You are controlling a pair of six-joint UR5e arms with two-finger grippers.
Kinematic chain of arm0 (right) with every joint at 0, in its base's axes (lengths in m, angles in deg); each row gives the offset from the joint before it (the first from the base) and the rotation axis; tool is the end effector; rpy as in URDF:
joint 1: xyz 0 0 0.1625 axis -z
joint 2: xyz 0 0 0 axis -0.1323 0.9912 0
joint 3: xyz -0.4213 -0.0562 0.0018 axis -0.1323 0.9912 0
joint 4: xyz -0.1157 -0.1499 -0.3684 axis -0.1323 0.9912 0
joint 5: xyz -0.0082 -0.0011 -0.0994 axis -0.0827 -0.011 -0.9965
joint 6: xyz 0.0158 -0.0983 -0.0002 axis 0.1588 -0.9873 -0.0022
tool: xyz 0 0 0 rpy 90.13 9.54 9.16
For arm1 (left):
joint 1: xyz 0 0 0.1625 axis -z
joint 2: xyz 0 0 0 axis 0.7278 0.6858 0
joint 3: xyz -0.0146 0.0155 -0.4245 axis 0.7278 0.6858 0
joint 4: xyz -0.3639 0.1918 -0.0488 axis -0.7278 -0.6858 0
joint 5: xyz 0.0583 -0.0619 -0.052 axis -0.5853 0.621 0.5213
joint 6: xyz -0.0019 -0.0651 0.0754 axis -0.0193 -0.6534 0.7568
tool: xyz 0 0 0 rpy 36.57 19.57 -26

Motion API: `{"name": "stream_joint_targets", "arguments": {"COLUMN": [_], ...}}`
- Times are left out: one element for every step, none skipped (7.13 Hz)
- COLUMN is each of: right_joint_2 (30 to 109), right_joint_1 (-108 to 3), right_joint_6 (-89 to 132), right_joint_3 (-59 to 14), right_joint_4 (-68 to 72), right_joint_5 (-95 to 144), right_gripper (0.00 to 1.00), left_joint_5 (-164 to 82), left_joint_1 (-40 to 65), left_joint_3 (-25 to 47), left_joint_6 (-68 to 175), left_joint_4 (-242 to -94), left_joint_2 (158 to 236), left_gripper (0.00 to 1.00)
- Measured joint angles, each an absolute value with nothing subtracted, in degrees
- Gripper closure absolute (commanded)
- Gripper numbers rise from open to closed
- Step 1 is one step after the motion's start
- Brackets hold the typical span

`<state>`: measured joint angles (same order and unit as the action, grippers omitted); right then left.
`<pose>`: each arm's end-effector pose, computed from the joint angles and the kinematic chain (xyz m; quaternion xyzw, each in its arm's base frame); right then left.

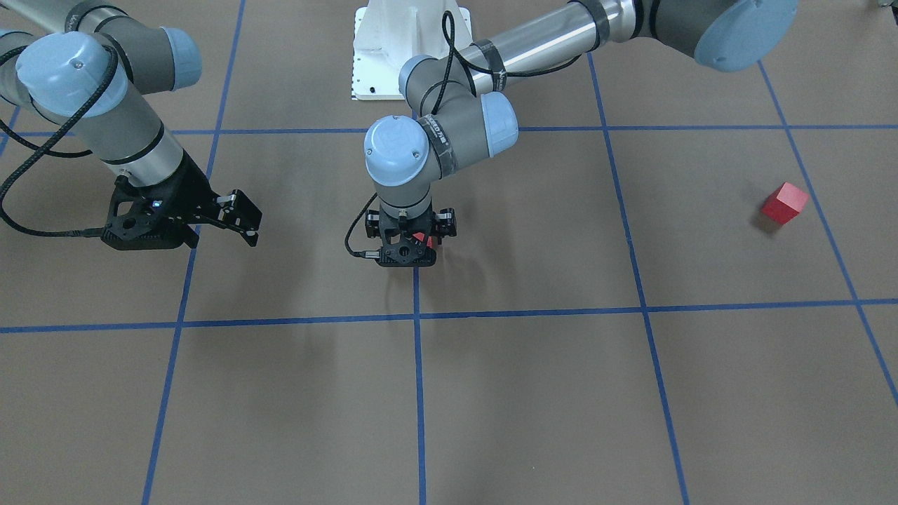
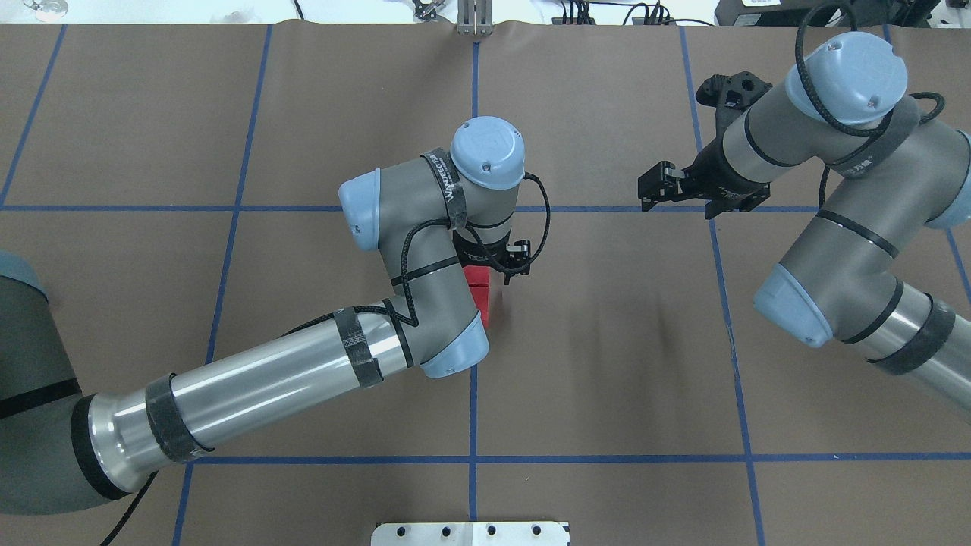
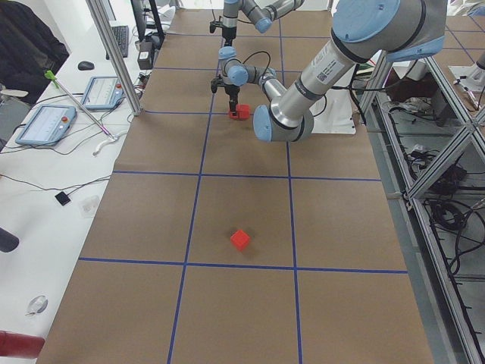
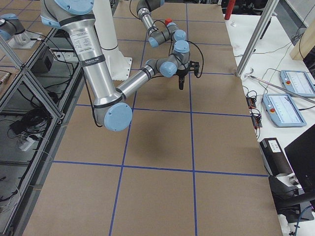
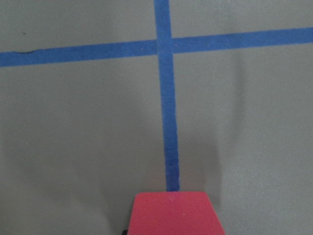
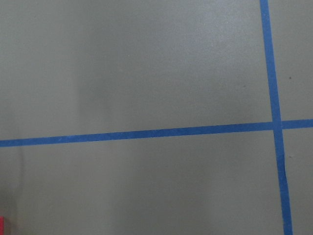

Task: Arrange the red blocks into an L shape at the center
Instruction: 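Open the left gripper and withdraw it from the two joined cubes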

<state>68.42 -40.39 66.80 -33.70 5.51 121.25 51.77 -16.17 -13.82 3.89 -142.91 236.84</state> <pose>-0.3437 -0.5069 0.3228 0.0408 -0.4372 0.0588 0.8965 0.6586 -0.4957 0.1587 -0.0271 0.3699 0.0302 0.9282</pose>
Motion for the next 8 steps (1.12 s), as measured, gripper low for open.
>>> {"name": "stream_joint_targets", "arguments": {"right_joint_2": [68.41,68.42,68.51,68.67,68.83,68.94,69.06,69.14], "right_joint_1": [-40.39,-40.40,-40.56,-40.94,-41.49,-42.18,-42.70,-42.91], "right_joint_6": [66.80,66.78,66.75,66.73,66.70,66.66,66.64,66.63], "right_joint_3": [-33.72,-33.81,-33.95,-34.09,-34.19,-34.26,-34.28,-34.26], "right_joint_4": [5.51,5.51,5.51,5.51,5.51,5.51,5.51,5.51], "right_joint_5": [121.26,121.33,121.47,121.69,121.89,122.17,122.55,122.78], "right_gripper": [0.00,0.00,0.00,0.00,0.00,0.00,0.00,0.00], "left_joint_5": [51.83,51.92,52.07,52.20,52.34,52.43,52.49,53.05], "left_joint_1": [-15.96,-15.46,-14.56,-13.46,-12.31,-10.66,-8.15,-4.87], "left_joint_3": [-12.15,-8.82,-3.63,2.98,10.83,19.55,27.03,31.85], "left_joint_6": [3.75,3.73,3.92,4.30,5.21,8.19,13.22,19.58], "left_joint_4": [-141.32,-139.27,-137.15,-135.34,-134.43,-134.29,-134.62,-135.90], "left_joint_2": [236.85,236.34,234.42,230.81,224.88,216.15,206.97,198.73], "left_gripper": [0.00,0.00,0.00,0.00,0.00,0.00,0.00,0.00]}}
